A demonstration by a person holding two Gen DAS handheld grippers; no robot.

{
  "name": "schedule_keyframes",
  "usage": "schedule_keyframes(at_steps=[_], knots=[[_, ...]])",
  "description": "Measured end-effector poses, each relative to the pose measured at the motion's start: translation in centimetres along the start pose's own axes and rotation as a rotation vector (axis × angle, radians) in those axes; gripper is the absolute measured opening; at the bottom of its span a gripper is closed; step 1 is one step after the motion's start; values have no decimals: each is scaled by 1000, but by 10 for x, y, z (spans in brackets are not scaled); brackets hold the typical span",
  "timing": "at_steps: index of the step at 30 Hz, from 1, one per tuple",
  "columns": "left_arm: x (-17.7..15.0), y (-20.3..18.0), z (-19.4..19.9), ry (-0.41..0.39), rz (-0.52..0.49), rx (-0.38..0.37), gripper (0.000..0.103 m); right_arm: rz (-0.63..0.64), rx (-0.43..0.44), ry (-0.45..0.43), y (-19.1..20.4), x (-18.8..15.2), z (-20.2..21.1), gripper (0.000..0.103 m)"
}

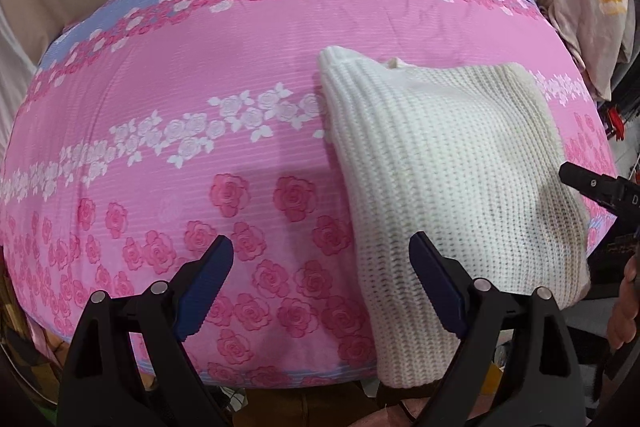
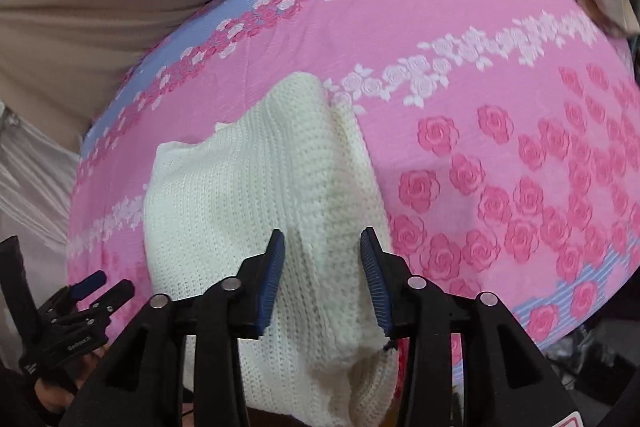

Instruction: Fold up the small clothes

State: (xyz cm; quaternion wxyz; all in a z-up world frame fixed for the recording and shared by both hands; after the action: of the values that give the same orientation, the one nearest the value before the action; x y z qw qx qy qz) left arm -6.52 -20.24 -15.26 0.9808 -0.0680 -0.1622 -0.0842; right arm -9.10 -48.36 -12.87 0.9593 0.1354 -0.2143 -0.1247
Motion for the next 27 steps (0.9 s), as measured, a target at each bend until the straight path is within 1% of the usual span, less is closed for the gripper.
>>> schedule_keyframes(at_steps=[1,2,3,4,5,7,8,9,10,11,13,14,16,17,19,21,23,24,26,27], knots=[[-1,-5,-4,10,-4,-4,87,10,10,4,1,-1,-4,57],[-1,-10,-7,20,-8,-10,87,30,5,13,1,-1,-9,57],[-2,-13,-9,27,-9,-16,87,46,-10,24,5,-1,-12,46],[-2,-18,-11,34,-11,-21,87,65,-11,27,8,2,-13,32],[-3,-22,-12,37,-16,-23,87,71,20,8,15,6,-6,15],[-3,-27,-13,31,-30,-21,87,54,60,-85,24,17,23,14],[-3,-29,-14,28,-35,-17,87,50,53,-116,23,21,35,14],[-4,-29,-16,27,-40,-10,88,52,43,-129,19,23,40,14],[-5,-30,-20,31,-40,-9,88,56,38,-120,14,20,37,14],[-6,-30,-26,38,-39,-7,89,53,18,-78,4,13,23,14],[-8,-32,-34,49,-37,-16,90,45,-30,47,-18,-10,-18,16],[-8,-33,-35,53,-36,-17,91,8,-20,50,-26,-16,-27,21],[-7,-33,-33,45,-38,-9,91,-47,16,5,-22,-10,-6,23],[-6,-33,-30,35,-45,-7,91,-44,9,-45,-16,-3,13,23],[-7,-33,-30,28,-50,-3,91,2,6,-105,-2,7,37,27],[-7,-33,-31,39,-42,-7,91,55,2,-99,10,11,38,28],[-6,-34,-30,40,-43,-7,91,70,-11,-69,12,11,23,29],[-5,-35,-29,37,-48,-3,91,59,4,-56,14,9,16,25],[-4,-35,-26,30,-58,1,91,54,61,-59,27,15,10,22],[-4,-35,-27,29,-63,3,91,88,65,-63,37,23,9,21]])
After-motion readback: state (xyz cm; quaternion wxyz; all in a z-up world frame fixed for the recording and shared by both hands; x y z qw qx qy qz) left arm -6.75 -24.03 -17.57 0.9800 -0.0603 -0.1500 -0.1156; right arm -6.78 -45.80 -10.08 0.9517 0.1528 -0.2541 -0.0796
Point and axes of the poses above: each gripper's, at about its wrist camera, not at the fingertips, and z roughly against the way its jaws point, y to its left, x to its top, the point moved 10 cm from there along -z, roughly the way its jaws point, and after that the axes turned 12 degrees about z, right-handed, at the moved point
